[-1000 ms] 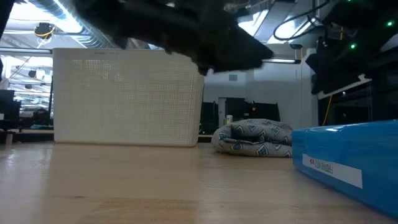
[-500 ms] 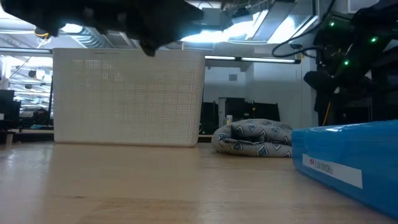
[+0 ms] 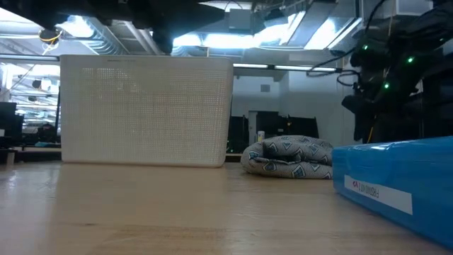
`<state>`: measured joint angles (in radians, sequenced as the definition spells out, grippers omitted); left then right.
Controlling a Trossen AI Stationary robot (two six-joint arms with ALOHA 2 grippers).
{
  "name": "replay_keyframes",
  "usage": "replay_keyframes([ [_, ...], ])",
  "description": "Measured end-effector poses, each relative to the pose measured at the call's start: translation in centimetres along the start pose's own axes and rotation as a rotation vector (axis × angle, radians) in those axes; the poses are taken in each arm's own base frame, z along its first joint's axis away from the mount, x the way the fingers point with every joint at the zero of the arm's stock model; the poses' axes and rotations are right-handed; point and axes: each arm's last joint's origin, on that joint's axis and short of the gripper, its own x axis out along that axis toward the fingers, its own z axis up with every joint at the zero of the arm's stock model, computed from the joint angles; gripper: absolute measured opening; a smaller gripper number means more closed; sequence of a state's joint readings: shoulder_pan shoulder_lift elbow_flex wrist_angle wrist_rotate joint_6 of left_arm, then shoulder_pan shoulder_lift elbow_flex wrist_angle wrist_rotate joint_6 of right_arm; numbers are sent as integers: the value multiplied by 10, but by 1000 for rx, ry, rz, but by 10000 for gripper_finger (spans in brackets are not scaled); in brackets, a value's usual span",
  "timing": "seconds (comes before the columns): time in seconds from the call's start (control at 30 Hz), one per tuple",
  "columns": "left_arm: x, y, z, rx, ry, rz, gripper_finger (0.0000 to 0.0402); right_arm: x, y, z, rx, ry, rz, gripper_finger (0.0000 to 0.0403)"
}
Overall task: Pick & place medical supplies in basket/bin
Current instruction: Put the pink bandage into the black bin
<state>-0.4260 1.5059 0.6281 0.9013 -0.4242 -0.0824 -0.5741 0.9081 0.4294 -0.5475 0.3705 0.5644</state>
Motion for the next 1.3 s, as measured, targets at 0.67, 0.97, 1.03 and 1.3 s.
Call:
replay_keyframes([
  [0.67, -1, -1, -6, -38, 57, 1, 171, 61, -4, 3, 71, 228, -110, 323],
  [0.97, -1, -1, -6, -37, 59, 1, 171, 62, -4, 4, 91, 226, -112, 246],
  [1.03, -1, -1, -6, -37, 58, 1, 172, 61, -4, 4, 92, 227, -112, 235],
  [1.3, -1, -1, -6, -36, 59, 1, 171, 59, 3, 3, 52, 252, -56, 256],
])
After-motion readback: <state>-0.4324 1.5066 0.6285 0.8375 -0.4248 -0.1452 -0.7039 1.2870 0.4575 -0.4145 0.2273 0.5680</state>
